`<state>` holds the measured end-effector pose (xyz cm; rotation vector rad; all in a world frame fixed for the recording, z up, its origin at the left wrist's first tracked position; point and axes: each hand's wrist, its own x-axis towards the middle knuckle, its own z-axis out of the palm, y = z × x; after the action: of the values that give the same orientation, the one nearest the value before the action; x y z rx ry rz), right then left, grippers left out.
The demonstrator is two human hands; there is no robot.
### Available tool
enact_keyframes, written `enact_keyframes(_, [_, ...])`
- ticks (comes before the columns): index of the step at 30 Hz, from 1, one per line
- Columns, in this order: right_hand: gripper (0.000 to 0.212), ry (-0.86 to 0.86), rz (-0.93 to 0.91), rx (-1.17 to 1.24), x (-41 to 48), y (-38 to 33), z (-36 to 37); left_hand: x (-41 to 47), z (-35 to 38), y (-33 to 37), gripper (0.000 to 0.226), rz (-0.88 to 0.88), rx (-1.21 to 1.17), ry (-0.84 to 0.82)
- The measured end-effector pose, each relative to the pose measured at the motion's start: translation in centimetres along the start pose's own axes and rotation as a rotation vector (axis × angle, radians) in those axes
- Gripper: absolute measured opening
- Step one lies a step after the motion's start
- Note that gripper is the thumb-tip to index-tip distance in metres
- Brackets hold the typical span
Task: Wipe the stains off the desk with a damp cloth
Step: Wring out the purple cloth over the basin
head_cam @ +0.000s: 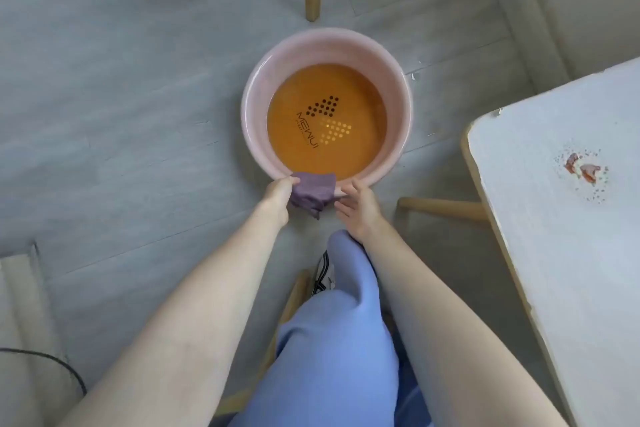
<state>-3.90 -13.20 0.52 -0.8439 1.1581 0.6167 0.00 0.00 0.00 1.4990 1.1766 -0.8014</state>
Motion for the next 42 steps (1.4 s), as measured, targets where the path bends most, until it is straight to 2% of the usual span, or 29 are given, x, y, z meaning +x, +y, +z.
enact_keyframes(6, [0.056,-0.078,0.037,-0.086,0.8,0.0,0.7,1.7,0.3,0.1,0.029,0.116,0.074,0.047])
enact_keyframes(8, [0.053,-0.042,0.027,-0.113,0.9,-0.2,1.0,2.5,0.1,-0.2,0.022,0.175,0.119,0.079])
enact_keyframes(10, [0.045,0.066,-0.020,-0.177,1.2,-0.2,1.1,2.7,-0.1,-0.5,0.024,0.225,0.160,0.081])
enact_keyframes(12, [0.036,0.163,-0.063,-0.252,0.7,-0.4,1.0,2.5,-0.3,-0.5,0.027,0.260,0.170,0.038])
enact_keyframes(14, [0.033,0.189,-0.075,-0.270,0.0,-0.7,0.7,1.8,-0.5,-0.1,0.031,0.273,0.137,-0.010])
enact_keyframes(18, [0.034,0.197,-0.110,-0.282,-2.7,-2.2,1.0,-0.8,-1.3,1.9,0.043,0.276,0.008,-0.069])
enact_keyframes(22, [0.037,0.170,-0.173,-0.267,-6.7,-4.3,2.7,-5.1,-2.6,5.1,0.046,0.353,-0.055,-0.116])
enact_keyframes(27, [0.043,0.137,-0.259,-0.280,-12.9,-5.4,5.6,-11.7,-4.9,8.9,0.045,0.421,-0.219,-0.327])
enact_keyframes(29, [0.045,0.111,-0.296,-0.237,-15.8,-5.4,6.4,-15.3,-6.1,10.0,0.047,0.454,-0.236,-0.420])
enact_keyframes(32, [0.052,0.000,-0.320,-0.052,-19.8,-5.4,6.8,-21.0,-7.7,10.7,0.047,0.498,-0.183,-0.569])
enact_keyframes(38, [0.085,-0.133,-0.427,0.337,-25.9,-4.2,4.8,-31.0,-9.4,11.1,0.045,0.613,-0.185,-0.925])
enact_keyframes(40, [0.078,-0.212,-0.471,0.438,-28.5,-3.9,3.4,-33.4,-9.1,10.8,0.046,0.636,-0.184,-0.970])
enact_keyframes(42, [0.067,-0.281,-0.544,0.512,-31.1,-3.8,2.0,-35.1,-8.6,10.4,0.048,0.660,-0.142,-0.947])
